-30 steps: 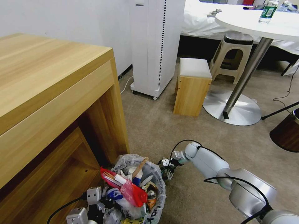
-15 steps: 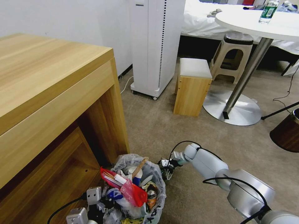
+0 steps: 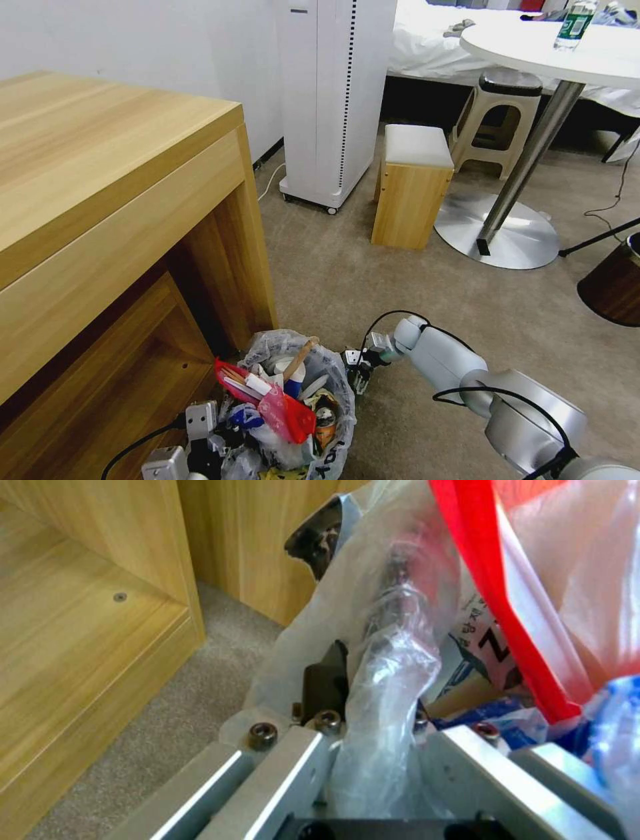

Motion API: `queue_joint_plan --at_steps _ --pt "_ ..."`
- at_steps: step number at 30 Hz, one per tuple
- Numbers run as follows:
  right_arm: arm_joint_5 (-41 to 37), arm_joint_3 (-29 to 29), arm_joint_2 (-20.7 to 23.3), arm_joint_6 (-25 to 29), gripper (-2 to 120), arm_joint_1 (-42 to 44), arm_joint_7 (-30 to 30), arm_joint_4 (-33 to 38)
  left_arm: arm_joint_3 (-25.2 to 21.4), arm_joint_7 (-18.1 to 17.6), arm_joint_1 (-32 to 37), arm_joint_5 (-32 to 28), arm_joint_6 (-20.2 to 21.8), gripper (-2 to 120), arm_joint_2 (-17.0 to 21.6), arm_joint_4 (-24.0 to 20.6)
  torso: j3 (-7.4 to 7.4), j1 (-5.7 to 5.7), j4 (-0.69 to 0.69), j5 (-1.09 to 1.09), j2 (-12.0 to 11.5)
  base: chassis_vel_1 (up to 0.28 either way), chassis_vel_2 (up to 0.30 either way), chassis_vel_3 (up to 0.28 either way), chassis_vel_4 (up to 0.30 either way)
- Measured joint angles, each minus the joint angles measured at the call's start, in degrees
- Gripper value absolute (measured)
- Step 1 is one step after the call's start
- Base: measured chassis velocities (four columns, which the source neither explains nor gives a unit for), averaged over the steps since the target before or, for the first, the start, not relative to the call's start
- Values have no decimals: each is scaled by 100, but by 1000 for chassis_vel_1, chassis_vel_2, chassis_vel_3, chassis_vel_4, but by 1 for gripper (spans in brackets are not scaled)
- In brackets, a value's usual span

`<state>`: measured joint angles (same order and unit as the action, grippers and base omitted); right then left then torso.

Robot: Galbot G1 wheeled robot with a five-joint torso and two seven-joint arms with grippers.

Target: Pick up the trash bin and place the garbage on the floor into it.

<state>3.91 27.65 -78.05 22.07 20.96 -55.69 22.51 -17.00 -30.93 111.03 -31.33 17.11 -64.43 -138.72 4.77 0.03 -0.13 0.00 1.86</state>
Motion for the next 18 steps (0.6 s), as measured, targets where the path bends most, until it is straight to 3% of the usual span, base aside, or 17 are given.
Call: queue_joint_plan --at_steps 18 --pt "-73 -123 102 19 99 103 11 51 29 34 23 47 -29 0 16 26 0 0 0 0 0 0 0 0 0"
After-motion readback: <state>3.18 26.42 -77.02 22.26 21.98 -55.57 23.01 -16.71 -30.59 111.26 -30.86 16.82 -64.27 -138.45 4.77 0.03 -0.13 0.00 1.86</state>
